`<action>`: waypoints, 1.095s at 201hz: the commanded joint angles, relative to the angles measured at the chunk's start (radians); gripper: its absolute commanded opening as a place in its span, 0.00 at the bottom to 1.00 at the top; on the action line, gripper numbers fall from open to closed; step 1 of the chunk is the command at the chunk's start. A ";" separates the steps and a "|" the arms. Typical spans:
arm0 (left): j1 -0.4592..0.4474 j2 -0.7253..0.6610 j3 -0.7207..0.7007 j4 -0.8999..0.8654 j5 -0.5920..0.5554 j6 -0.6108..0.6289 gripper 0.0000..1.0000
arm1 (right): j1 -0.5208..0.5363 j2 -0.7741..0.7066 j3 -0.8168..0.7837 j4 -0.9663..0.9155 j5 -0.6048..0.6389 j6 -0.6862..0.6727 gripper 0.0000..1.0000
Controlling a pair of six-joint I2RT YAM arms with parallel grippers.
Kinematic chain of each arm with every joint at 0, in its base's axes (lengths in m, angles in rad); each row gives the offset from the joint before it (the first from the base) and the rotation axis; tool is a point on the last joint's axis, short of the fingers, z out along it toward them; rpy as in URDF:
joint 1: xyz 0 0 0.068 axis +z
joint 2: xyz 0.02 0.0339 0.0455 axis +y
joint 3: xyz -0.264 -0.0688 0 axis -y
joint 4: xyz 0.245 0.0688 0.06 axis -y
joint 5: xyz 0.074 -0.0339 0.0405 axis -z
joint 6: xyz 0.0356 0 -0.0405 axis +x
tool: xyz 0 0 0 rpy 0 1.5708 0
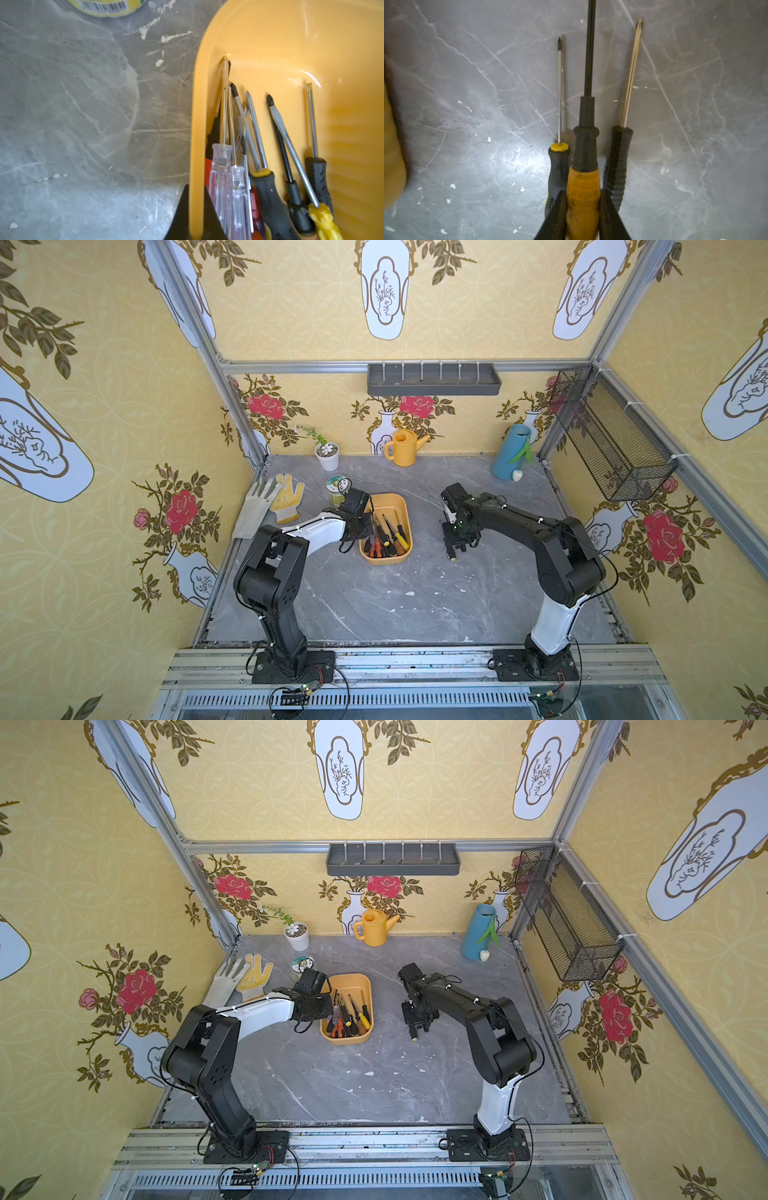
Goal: Take out the screwdriver from the storage box
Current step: Place the screwdriver at the center of the board.
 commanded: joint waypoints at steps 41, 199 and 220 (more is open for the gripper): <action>-0.002 0.014 -0.011 -0.136 0.041 0.000 0.00 | 0.001 0.027 -0.002 -0.010 0.035 0.000 0.03; -0.002 0.016 -0.001 -0.139 0.047 0.002 0.00 | 0.001 -0.006 0.023 -0.019 0.030 0.018 0.44; -0.002 0.017 0.001 -0.139 0.048 0.002 0.00 | 0.003 -0.012 0.038 -0.025 0.027 0.018 0.45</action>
